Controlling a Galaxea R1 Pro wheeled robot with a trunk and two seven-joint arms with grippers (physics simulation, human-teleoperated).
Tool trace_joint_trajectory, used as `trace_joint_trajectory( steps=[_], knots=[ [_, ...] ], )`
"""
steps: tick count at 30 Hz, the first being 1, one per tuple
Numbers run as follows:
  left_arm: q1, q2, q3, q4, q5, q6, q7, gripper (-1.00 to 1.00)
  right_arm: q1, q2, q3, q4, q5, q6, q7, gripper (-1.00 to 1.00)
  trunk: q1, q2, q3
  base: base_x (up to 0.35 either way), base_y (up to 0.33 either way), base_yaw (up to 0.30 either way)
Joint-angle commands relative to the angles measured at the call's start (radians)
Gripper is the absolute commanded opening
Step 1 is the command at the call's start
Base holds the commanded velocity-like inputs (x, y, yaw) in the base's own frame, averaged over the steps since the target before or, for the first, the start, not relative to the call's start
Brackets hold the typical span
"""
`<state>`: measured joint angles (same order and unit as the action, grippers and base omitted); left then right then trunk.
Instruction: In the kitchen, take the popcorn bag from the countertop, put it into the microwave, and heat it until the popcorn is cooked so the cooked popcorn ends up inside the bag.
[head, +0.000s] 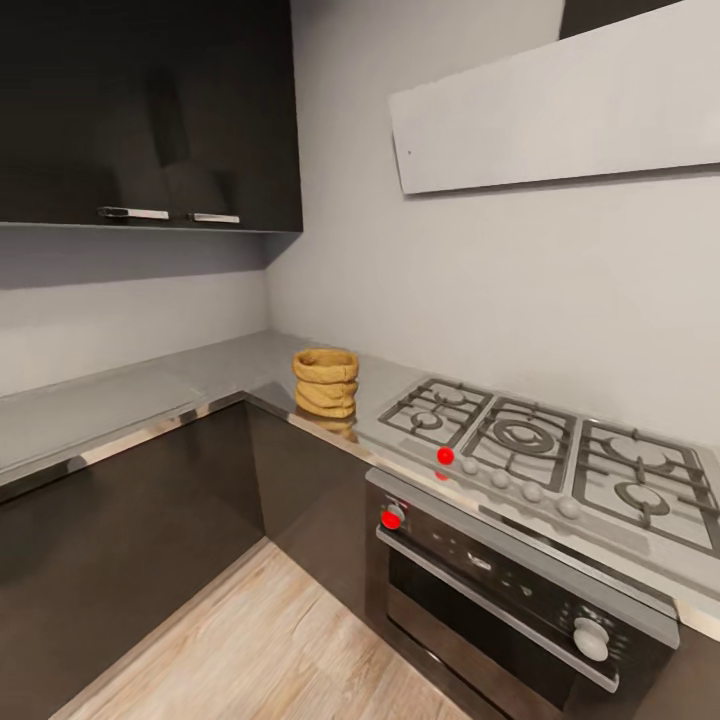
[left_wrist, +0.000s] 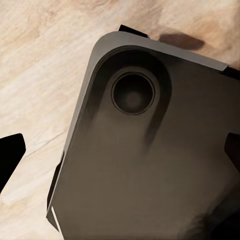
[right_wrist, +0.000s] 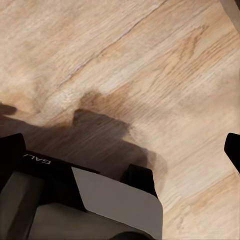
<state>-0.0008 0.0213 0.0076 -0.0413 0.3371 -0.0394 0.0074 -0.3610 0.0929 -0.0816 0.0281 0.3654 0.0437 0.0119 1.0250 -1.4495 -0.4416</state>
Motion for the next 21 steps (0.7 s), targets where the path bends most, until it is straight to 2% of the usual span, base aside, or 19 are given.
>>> trace_joint_trajectory(
  steps=[1, 3, 4, 5, 6, 8, 11, 12, 13, 14, 16, 17, 19, 21],
  knots=[
    [0.0, 0.0, 0.0, -0.001, 0.003, -0.001, 0.001, 1.0, -0.001, 0.008, 0.001, -0.001, 0.048, 0.002, 0.004, 1.0, 0.0, -0.001, -0.001, 0.002, 0.0, 0.0],
    [0.0, -0.001, 0.0, -0.001, 0.003, -0.002, 0.0, 1.0, -0.001, 0.019, 0.015, -0.009, 0.11, 0.003, 0.006, 1.0, 0.0, -0.001, -0.001, 0.001, 0.0, 0.0],
    [0.0, 0.0, 0.0, -0.001, 0.003, -0.002, 0.0, 1.0, -0.001, 0.035, 0.019, -0.017, 0.13, 0.004, 0.006, 1.0, 0.0, -0.001, -0.001, 0.0, 0.0, 0.0],
    [0.0, -0.001, 0.0, 0.0, 0.003, -0.001, 0.0, 1.0, -0.001, 0.067, 0.023, -0.037, 0.155, 0.012, 0.006, 1.0, 0.0, -0.001, -0.001, 0.0, 0.0, 0.0],
    [0.0, -0.001, 0.0, 0.0, 0.003, -0.001, 0.0, 1.0, -0.001, 0.082, 0.026, -0.062, 0.175, 0.035, 0.006, 1.0, 0.0, -0.001, -0.001, 0.0, 0.0, 0.0],
    [0.0, -0.001, 0.0, 0.0, 0.003, -0.001, 0.0, 1.0, -0.001, 0.082, 0.027, -0.108, 0.192, 0.083, 0.009, 1.0, 0.0, -0.001, -0.001, 0.0, 0.0, 0.0],
    [0.001, -0.001, 0.0, -0.001, 0.003, -0.001, 0.0, 1.0, -0.001, 0.082, 0.029, -0.229, 0.201, 0.169, 0.055, 1.0, 0.0, -0.001, -0.001, 0.0, 0.0, 0.0],
    [0.0, -0.001, 0.0, 0.0, 0.003, -0.001, 0.0, 1.0, -0.001, 0.082, 0.03, -0.292, 0.202, 0.212, 0.1, 1.0, 0.0, -0.001, -0.001, 0.0, 0.0, 0.0],
    [0.0, -0.001, 0.0, 0.0, 0.002, -0.001, 0.0, 1.0, -0.001, 0.082, 0.031, -0.409, 0.203, 0.289, 0.177, 1.0, 0.0, -0.001, -0.001, 0.0, 0.0, 0.0],
    [0.001, -0.001, 0.0, -0.001, 0.002, -0.001, 0.0, 1.0, -0.001, 0.082, 0.036, -0.472, 0.203, 0.33, 0.215, 1.0, 0.0, -0.001, -0.001, 0.0, 0.0, 0.0],
    [0.001, -0.001, 0.0, 0.0, 0.002, -0.001, 0.0, 1.0, -0.001, 0.082, 0.092, -0.641, 0.2, 0.445, 0.308, 1.0, 0.0, -0.001, -0.001, 0.0, 0.0, 0.0],
    [0.0, -0.001, 0.0, 0.0, 0.002, -0.001, 0.0, 1.0, -0.001, 0.082, 0.145, -0.749, 0.195, 0.521, 0.361, 1.0, 0.0, -0.001, -0.001, 0.0, 0.0, 0.0],
    [0.0, -0.001, 0.0, 0.0, 0.002, -0.001, 0.001, 1.0, -0.001, 0.082, 0.211, -0.936, 0.183, 0.651, 0.43, 1.0, 0.0, -0.001, -0.001, 0.0, 0.0, 0.0],
    [0.0, -0.001, 0.0, 0.0, 0.002, -0.001, 0.0, 1.0, -0.001, 0.082, 0.235, -1.085, 0.169, 0.759, 0.473, 1.0, 0.0, -0.001, -0.001, 0.0, 0.0, 0.0]
  ],
)
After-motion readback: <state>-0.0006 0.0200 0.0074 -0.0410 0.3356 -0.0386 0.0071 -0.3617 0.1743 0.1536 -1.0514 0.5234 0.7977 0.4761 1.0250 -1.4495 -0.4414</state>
